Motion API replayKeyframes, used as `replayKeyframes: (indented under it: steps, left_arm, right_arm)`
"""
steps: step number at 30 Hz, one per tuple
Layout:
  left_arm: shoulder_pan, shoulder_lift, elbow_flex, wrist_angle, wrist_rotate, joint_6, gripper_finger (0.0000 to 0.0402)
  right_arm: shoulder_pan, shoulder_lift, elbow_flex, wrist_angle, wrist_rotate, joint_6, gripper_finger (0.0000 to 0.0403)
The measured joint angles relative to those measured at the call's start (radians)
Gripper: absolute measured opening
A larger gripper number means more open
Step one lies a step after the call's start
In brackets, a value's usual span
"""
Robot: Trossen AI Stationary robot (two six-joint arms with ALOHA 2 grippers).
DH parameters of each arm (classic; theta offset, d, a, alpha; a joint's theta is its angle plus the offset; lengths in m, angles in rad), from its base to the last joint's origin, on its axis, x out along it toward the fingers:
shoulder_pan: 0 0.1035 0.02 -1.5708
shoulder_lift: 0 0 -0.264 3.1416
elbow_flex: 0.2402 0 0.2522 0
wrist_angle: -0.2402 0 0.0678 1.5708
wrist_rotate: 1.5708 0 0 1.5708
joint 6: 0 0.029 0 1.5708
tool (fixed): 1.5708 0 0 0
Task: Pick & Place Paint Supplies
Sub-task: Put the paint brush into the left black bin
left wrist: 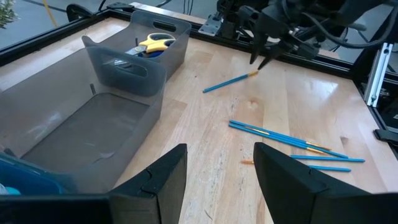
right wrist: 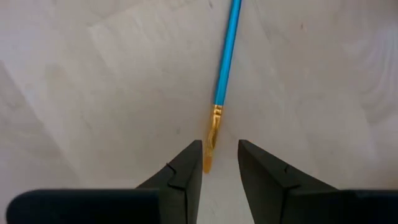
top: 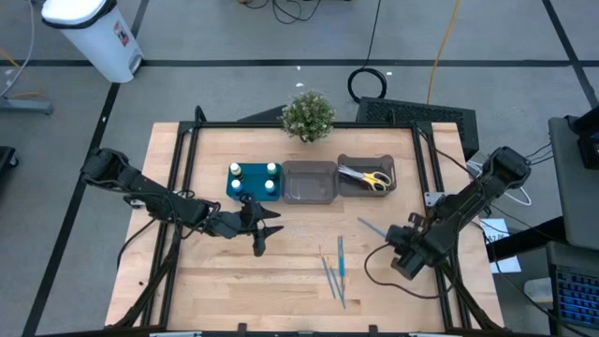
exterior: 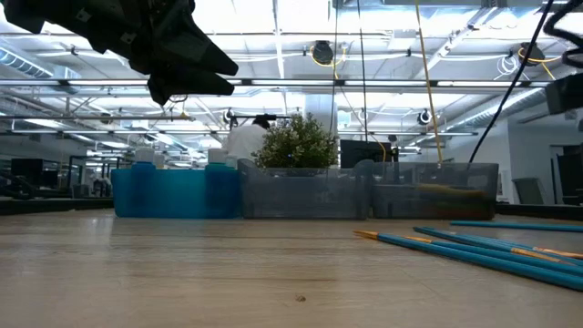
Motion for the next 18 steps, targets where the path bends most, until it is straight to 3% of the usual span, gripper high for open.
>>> replayKeyframes:
  steps: [7,11,18]
  left_arm:
    - [0.000,0.000,0.000,0.000,0.000,-0.007,0.0191]
    - [0.000,0.000,0.000,0.000,0.000,-0.014,0.0191]
    - [0.000,0.000,0.000,0.000,0.000,-0.017,0.0191]
  right_arm:
    - [-0.017,-0.008,-0.128,0.124,-0.005,0.020,0.0094]
    - [-0.057,-0.023,-0.225,0.202,-0.069,0.019,0.0094]
    - [-0.074,-0.060,-0.282,0.220,-0.063,0.020,0.0089]
